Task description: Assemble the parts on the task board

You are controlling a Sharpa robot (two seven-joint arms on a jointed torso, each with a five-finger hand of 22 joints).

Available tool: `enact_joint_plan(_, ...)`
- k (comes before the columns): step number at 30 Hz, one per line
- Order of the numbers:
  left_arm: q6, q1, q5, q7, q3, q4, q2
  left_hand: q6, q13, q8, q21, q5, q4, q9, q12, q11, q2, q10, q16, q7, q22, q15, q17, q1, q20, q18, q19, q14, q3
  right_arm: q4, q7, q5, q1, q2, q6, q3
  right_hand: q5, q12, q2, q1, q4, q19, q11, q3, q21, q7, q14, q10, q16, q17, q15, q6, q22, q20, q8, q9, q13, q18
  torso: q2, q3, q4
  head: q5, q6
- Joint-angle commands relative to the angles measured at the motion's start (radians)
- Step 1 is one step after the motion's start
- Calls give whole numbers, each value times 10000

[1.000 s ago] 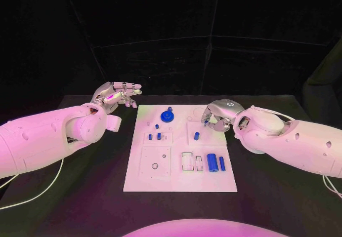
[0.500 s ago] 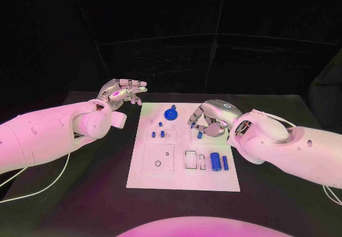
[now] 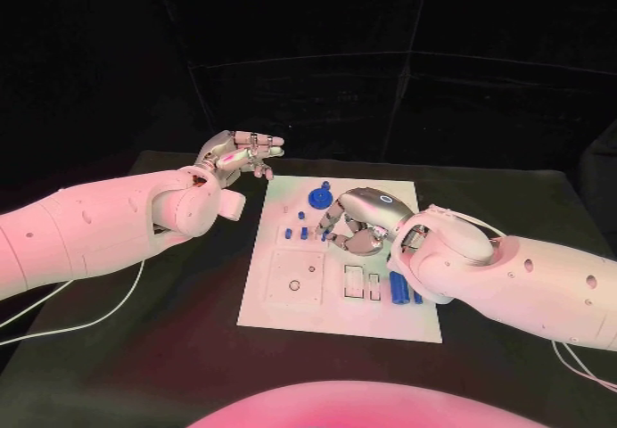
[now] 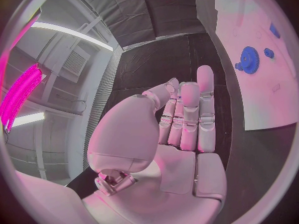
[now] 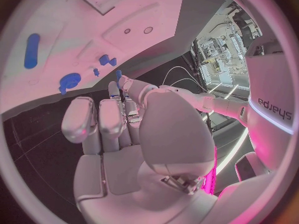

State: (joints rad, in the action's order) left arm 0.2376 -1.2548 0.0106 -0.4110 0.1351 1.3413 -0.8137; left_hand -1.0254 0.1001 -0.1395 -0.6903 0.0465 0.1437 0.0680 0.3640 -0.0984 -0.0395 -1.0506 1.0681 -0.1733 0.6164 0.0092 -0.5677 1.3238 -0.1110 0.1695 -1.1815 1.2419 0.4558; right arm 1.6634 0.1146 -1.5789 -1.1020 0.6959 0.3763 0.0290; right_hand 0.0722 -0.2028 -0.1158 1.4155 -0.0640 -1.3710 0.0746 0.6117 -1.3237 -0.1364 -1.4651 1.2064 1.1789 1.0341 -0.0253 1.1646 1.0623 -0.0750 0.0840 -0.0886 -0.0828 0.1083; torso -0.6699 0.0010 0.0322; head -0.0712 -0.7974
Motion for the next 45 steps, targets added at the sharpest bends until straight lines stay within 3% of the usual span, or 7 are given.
enact_joint_plan(1,-64,-22,36,-116,-11,23,52,64,6,0,26,47,77,-11,29,-13,1,74,-36,-42,11,13,1,64,36,130,46,-80,-5,-178,-95,-266,157,-198,-483,9,-38,69,2,-99,-56,-50,-98,28,-57,-31,-239,38,60,17,28,-59,9,-53,-33,13,5,-138,-1,-3,-5,-113,-89)
enact_joint_plan(9,-106,-25,36,-103,-12,33,130,72,5,-1,24,47,75,-11,37,-23,-2,84,-29,-56,13,20,-5,49,32,128,48,-78,-6,-570,-129,-521,527,-697,-722,40,-47,82,7,-114,-62,-46,-88,24,-59,-40,-242,16,79,37,36,-77,12,-60,-46,17,8,-138,-2,17,-4,-245,-200)
enact_joint_plan(20,-148,-27,36,-83,-12,42,155,91,1,-2,21,47,67,-12,53,-42,-12,109,-31,-75,18,37,17,6,21,122,55,-86,-13,-842,-91,-703,708,-1021,-1035,54,-39,99,10,-133,-72,-37,-76,14,-59,-51,-242,-15,90,41,46,-103,6,-67,-64,22,11,-136,0,19,-15,-363,-305)
enact_joint_plan(45,-224,-28,36,-14,-12,11,184,109,-3,-3,22,48,57,-12,69,-53,-19,134,-35,-85,20,51,44,-35,10,119,64,-97,-20,-1190,3,-869,801,-1207,-1226,72,-26,110,20,-139,-80,-30,-71,13,-58,-55,-245,-34,105,56,52,-119,1,-71,-74,26,13,-134,9,24,-11,-392,-303)
